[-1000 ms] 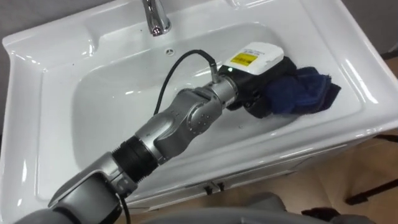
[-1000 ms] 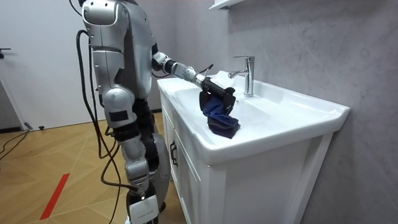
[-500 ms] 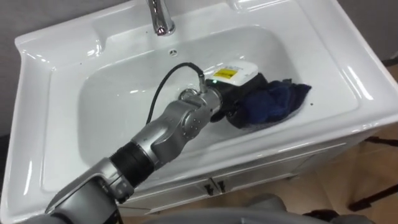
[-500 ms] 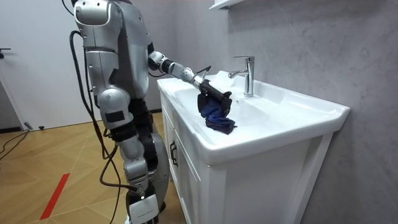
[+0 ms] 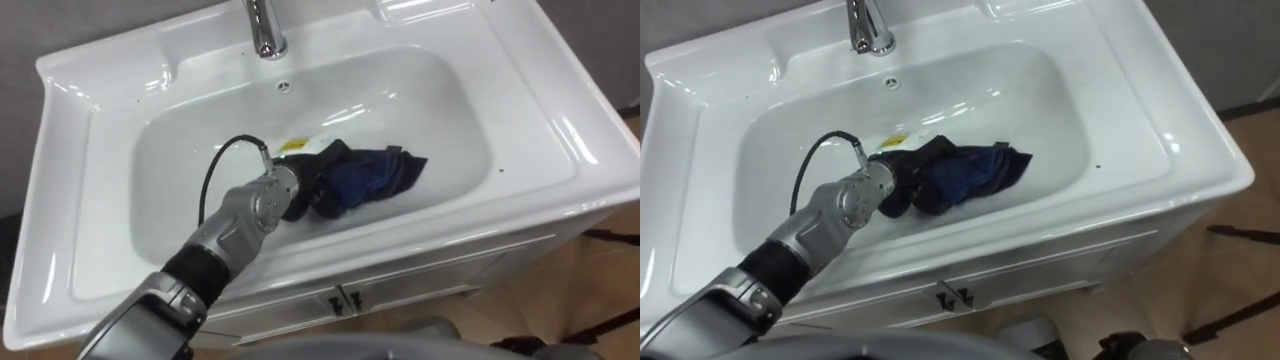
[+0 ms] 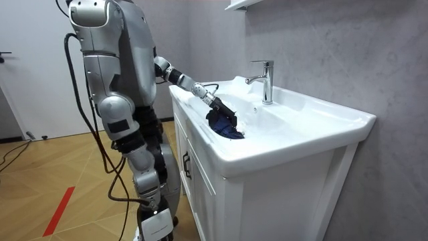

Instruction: Wipe basin

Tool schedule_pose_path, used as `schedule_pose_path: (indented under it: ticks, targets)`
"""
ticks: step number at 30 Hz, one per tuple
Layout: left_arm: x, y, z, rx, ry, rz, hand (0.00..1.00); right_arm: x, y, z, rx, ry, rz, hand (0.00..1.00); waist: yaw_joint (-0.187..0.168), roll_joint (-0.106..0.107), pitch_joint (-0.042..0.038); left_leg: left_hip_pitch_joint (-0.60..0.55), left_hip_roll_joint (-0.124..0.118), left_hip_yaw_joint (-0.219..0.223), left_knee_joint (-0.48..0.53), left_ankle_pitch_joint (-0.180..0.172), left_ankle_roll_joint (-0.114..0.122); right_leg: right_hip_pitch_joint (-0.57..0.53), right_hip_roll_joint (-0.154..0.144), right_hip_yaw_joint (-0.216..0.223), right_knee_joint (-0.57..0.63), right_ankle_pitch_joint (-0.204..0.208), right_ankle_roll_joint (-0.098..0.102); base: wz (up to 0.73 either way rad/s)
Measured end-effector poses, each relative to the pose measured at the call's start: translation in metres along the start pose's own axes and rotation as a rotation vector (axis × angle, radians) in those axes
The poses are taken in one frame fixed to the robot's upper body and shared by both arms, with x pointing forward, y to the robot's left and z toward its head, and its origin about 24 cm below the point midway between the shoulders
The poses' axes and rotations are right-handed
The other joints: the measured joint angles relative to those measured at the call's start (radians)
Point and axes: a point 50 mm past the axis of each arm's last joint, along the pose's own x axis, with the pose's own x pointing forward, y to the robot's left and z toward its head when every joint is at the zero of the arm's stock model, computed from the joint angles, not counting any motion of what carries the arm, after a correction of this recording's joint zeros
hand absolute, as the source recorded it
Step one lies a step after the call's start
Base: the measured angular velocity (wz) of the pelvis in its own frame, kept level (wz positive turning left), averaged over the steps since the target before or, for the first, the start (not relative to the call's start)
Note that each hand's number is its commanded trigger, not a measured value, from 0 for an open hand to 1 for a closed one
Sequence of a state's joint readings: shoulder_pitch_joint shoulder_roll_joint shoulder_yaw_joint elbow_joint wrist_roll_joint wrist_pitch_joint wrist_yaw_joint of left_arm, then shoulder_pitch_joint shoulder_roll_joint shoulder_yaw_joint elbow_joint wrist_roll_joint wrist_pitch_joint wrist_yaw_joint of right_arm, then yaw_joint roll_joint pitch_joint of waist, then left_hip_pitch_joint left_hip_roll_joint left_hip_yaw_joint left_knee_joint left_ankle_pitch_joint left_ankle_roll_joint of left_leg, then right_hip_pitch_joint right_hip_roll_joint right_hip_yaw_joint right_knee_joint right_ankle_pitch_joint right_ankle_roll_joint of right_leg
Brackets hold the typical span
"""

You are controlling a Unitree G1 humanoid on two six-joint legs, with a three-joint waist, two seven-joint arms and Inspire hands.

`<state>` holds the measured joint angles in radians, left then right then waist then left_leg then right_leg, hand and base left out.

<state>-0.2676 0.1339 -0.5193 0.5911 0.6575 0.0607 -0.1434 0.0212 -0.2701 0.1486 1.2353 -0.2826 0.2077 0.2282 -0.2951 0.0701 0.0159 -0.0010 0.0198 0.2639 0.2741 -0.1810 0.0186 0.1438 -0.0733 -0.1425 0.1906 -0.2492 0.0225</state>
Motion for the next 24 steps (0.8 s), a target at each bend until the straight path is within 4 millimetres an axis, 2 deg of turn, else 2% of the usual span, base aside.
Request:
schedule_pose_path:
  ticks: [7, 13, 17, 19, 21, 24]
  targets:
    - [-0.001, -0.001, -0.009, -0.022, 0.033, 0.005, 1.0, 0.001, 0.007, 0.001, 0.004, 0.01, 0.003, 0.0, 0.001, -0.006, -0.0006, 0.009, 0.0, 0.001, -0.004, 0.0, -0.001, 0.008, 0.001, 0.004, -0.003, -0.001, -0.001, 0.0]
    - [-0.004, -0.002, -0.016, -0.002, 0.071, 0.009, 1.0, 0.002, 0.012, -0.007, 0.01, 0.049, 0.011, 0.0, 0.006, -0.01, -0.0035, 0.011, -0.001, -0.003, -0.003, 0.001, -0.002, 0.013, 0.001, 0.0, -0.005, -0.001, -0.001, 0.01]
    - [-0.006, -0.004, -0.025, 0.009, 0.113, 0.008, 1.0, 0.001, 0.009, -0.008, 0.055, 0.048, -0.008, 0.0, 0.016, -0.002, -0.0099, 0.011, -0.001, -0.004, -0.001, 0.001, -0.002, 0.014, 0.001, 0.0, -0.004, -0.001, -0.001, 0.0]
    - [-0.009, -0.006, -0.035, 0.024, 0.157, 0.007, 1.0, 0.001, 0.006, -0.009, 0.086, 0.046, -0.021, 0.0, 0.026, 0.008, -0.0166, 0.014, -0.001, -0.005, -0.001, 0.001, -0.002, 0.018, 0.001, 0.001, -0.003, -0.001, -0.001, 0.0]
    - [-0.013, -0.006, -0.045, 0.019, 0.195, 0.011, 1.0, 0.001, 0.005, -0.009, 0.096, 0.043, -0.026, 0.0, 0.028, 0.015, -0.0195, 0.016, -0.001, -0.011, -0.002, 0.001, -0.002, 0.023, 0.002, -0.001, -0.004, -0.001, -0.001, 0.07]
    - [-0.018, -0.005, -0.06, 0.011, 0.255, 0.016, 1.0, 0.001, 0.005, -0.009, 0.104, 0.042, -0.029, 0.0, 0.04, 0.017, -0.0181, 0.033, -0.005, -0.021, -0.01, 0.003, -0.005, 0.04, 0.002, -0.011, -0.007, -0.003, -0.003, 0.06]
